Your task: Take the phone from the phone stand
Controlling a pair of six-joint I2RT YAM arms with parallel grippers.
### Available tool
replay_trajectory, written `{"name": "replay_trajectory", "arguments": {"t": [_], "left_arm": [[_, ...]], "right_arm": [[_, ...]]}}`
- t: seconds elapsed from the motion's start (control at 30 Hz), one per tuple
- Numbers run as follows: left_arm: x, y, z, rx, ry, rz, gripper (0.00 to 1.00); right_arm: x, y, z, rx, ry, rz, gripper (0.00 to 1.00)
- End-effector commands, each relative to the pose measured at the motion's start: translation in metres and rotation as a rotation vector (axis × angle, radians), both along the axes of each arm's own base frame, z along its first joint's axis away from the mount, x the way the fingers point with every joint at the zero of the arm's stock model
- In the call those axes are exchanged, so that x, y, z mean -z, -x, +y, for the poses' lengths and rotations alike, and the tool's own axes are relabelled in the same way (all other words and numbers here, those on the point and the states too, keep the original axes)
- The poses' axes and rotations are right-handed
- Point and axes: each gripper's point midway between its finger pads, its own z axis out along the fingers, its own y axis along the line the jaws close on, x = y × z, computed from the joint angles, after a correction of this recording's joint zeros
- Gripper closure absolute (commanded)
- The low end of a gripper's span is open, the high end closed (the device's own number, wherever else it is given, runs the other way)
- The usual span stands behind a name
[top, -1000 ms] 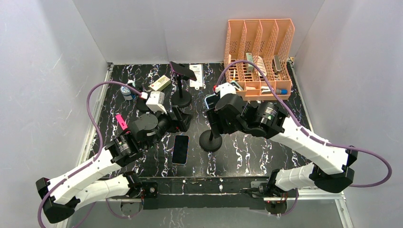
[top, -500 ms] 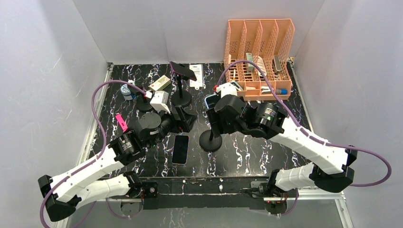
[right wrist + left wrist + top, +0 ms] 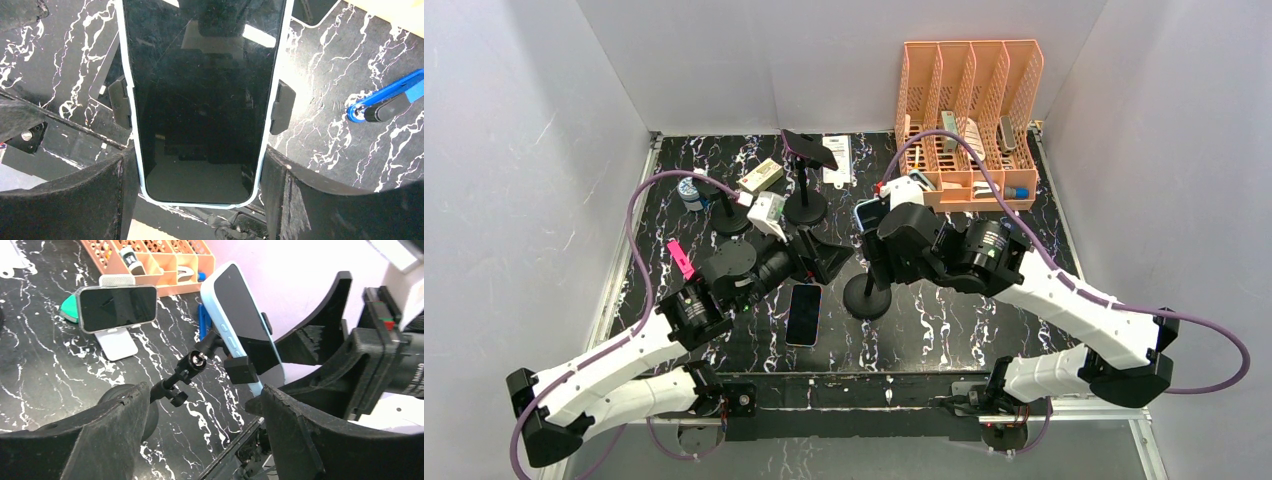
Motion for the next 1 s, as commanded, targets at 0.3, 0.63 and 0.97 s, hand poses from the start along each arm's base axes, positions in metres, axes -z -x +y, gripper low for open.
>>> {"name": "replay_trajectory", "arguments": {"t": [0.3,0.63,0.97], "left_arm": [[-0.019,0.008,-0.037,0.152,0.083,-0.013,0.35],[-0.010,0.005,-0.058,0.194,0.098,0.038,0.45],[-0.015,0.003,-0.062,0.194,0.159,0.041,0.49]], "right_arm": [[-0.010,-0.001,0.001,0.004,-0.078,-0.041,0.54],[-0.012,0.001,-0.002,0.004,-0.098,-0.049,0.56],[-0.010,0.001,-0.003,0.003,-0.099,-0.052,0.57]]}}
